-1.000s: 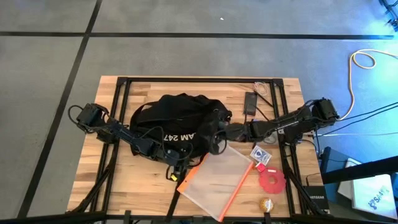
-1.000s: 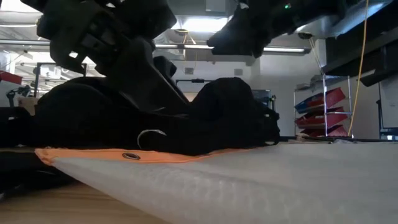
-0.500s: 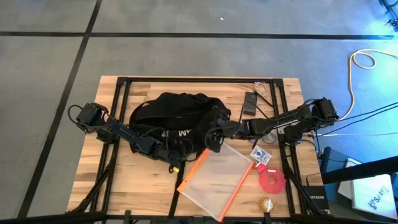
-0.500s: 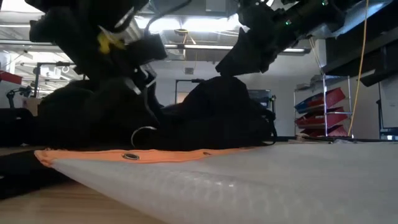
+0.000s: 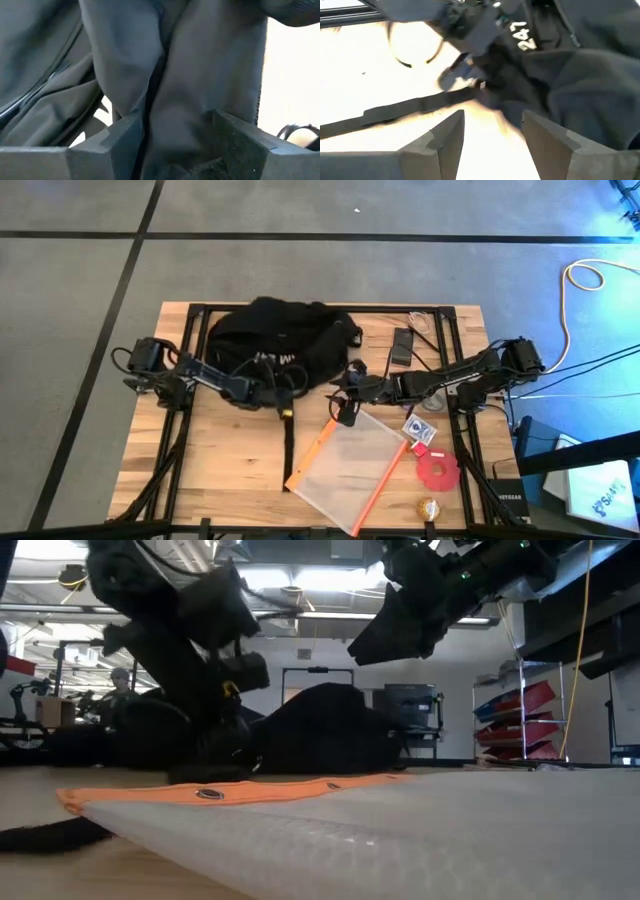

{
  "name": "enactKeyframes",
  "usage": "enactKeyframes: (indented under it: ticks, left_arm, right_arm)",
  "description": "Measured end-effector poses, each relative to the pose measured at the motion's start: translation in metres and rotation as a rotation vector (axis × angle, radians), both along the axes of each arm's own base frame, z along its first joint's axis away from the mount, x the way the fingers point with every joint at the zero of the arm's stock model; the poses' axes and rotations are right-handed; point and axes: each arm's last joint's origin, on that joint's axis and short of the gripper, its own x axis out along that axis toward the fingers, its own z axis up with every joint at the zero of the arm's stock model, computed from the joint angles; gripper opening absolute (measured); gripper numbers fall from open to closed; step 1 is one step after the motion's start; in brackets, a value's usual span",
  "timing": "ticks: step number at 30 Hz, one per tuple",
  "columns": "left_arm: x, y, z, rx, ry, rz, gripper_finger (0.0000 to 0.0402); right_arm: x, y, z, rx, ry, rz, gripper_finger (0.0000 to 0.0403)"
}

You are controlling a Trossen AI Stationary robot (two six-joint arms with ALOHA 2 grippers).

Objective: Unpack backpack
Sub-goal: Move the black backpack to the top left of the table, then put the purple granola bar into the zipper pouch

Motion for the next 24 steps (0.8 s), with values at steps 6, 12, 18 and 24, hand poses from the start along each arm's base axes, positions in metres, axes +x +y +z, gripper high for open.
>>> enactKeyframes:
  ticks: [6, 12, 18, 24]
  left_arm:
    - [0.005, 0.016, 0.01, -0.019, -0.041, -0.04, 0.0208]
    - [0.015, -0.009, 0.047, -0.084, -0.185, -0.372, 0.0184]
    - [0.021, -0.041, 0.086, 0.039, -0.415, -0.625, 0.0177]
    - [0.027, -0.079, 0.094, 0.03, -0.524, -0.955, 0.0177]
  right_arm:
    - [-0.003, 0.006, -0.005, 0.099, 0.064, 0.113, 0.0182]
    - [-0.014, 0.037, -0.009, 0.165, 0.147, 0.268, 0.0182]
    - [-0.031, 0.065, -0.018, 0.179, 0.282, 0.33, 0.0182]
    - [-0.061, 0.112, -0.024, 0.145, 0.42, 0.605, 0.0182]
